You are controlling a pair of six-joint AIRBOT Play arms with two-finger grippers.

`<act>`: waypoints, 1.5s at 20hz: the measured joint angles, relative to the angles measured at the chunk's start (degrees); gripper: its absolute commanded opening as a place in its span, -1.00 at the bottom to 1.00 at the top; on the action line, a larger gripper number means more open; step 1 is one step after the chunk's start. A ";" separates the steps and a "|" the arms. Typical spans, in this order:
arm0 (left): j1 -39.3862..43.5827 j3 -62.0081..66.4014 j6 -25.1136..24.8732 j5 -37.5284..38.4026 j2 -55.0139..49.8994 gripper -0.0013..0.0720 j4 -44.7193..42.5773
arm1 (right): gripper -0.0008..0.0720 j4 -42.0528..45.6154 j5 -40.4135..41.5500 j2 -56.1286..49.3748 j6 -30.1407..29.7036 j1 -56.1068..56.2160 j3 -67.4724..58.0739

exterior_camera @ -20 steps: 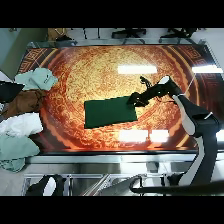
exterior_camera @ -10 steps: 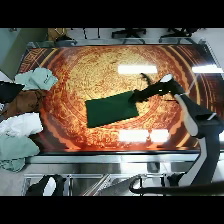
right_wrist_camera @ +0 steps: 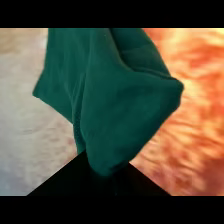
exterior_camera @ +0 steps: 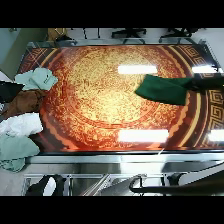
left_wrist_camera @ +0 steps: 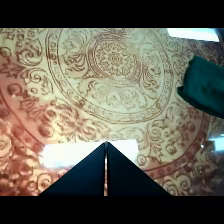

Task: Fold the shirts.

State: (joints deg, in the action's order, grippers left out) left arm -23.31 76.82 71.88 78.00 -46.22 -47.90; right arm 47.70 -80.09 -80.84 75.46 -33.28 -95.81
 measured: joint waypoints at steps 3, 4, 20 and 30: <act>0.00 0.00 -0.76 -0.68 0.00 -0.92 0.02 | -0.91 8.68 -1.53 4.28 3.80 -8.94 3.02; 0.00 0.00 -1.01 -0.90 0.00 -0.92 0.04 | -0.91 11.08 -1.44 6.36 5.25 -11.82 5.40; 19.02 -0.02 -3.41 -4.85 -8.13 -0.92 0.02 | 0.47 27.78 12.13 33.38 23.28 -25.81 52.78; 15.58 -0.04 -3.50 -6.05 -8.37 -0.92 -0.02 | -0.90 24.57 10.56 30.97 18.95 -24.06 29.05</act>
State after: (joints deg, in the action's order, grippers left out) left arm -7.73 76.77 68.38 71.94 -54.59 -47.92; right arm 72.27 -69.54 -49.87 94.41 -57.34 -66.76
